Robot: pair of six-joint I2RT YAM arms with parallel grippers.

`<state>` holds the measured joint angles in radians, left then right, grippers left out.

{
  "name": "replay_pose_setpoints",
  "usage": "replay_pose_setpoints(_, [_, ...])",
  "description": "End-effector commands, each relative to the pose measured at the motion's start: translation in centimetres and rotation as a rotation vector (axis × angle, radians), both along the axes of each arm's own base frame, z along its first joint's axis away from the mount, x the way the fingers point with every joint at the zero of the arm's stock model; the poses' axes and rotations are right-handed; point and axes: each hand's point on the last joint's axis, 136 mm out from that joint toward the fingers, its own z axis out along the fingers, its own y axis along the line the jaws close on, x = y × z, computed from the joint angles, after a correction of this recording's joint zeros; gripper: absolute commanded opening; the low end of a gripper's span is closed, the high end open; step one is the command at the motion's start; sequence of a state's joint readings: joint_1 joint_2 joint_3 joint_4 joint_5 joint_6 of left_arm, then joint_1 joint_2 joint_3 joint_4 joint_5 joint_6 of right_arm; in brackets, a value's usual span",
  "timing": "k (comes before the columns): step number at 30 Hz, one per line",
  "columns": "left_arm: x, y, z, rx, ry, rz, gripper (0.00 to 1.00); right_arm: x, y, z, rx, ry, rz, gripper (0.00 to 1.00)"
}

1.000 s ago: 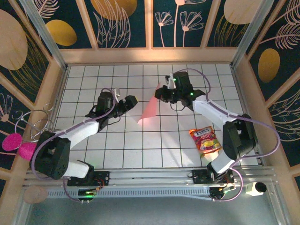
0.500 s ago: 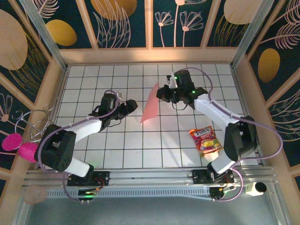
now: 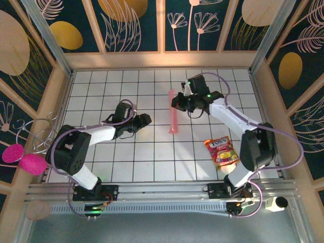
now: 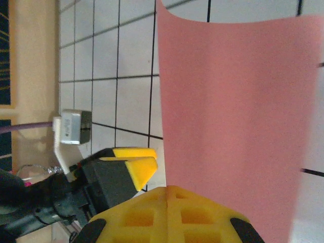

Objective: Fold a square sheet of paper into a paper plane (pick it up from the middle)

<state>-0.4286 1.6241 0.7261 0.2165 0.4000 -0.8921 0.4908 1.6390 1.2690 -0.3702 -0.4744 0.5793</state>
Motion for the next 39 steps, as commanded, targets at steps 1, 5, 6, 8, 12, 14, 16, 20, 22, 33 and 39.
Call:
replay_pose_setpoints(1, [0.3,0.9,0.6,0.054,-0.021,0.031,0.63,0.1,3.4,0.7,0.129,-0.016,0.091,0.00])
replay_pose_setpoints(5, [0.1,1.9,0.5,0.089,-0.024,0.066,0.64,0.3,5.1,0.3,0.269,0.009,0.122,0.00])
replay_pose_setpoints(6, [0.1,2.0,0.5,0.094,-0.026,0.071,0.64,0.3,5.4,0.2,0.297,0.018,0.128,0.00])
replay_pose_setpoints(8, [0.0,2.3,0.5,0.101,-0.027,0.080,0.64,0.4,5.6,-0.3,0.334,0.039,0.126,0.00])
replay_pose_setpoints(12, [0.1,2.1,0.5,0.096,-0.026,0.077,0.65,0.8,5.4,-1.5,0.396,0.082,0.114,0.00])
replay_pose_setpoints(14, [0.1,2.0,0.5,0.091,-0.026,0.074,0.65,1.0,5.1,-2.5,0.403,0.105,0.099,0.00])
replay_pose_setpoints(16, [0.2,1.8,0.7,0.081,-0.029,0.067,0.65,1.2,4.6,-3.6,0.391,0.122,0.082,0.00])
replay_pose_setpoints(20, [0.1,1.2,1.1,0.047,-0.034,0.049,0.66,1.2,3.9,-6.1,0.341,0.153,0.068,0.00])
replay_pose_setpoints(22, [0.1,1.0,1.2,0.032,-0.032,0.044,0.67,1.3,3.7,-7.5,0.302,0.171,0.065,0.00])
replay_pose_setpoints(33, [0.1,0.0,1.1,-0.033,-0.018,0.037,0.71,1.9,4.6,-11.3,0.213,0.193,0.102,0.00])
replay_pose_setpoints(39, [0.7,-0.2,-0.6,0.088,0.024,0.036,0.71,2.4,5.0,-12.3,0.197,0.187,0.122,0.00])
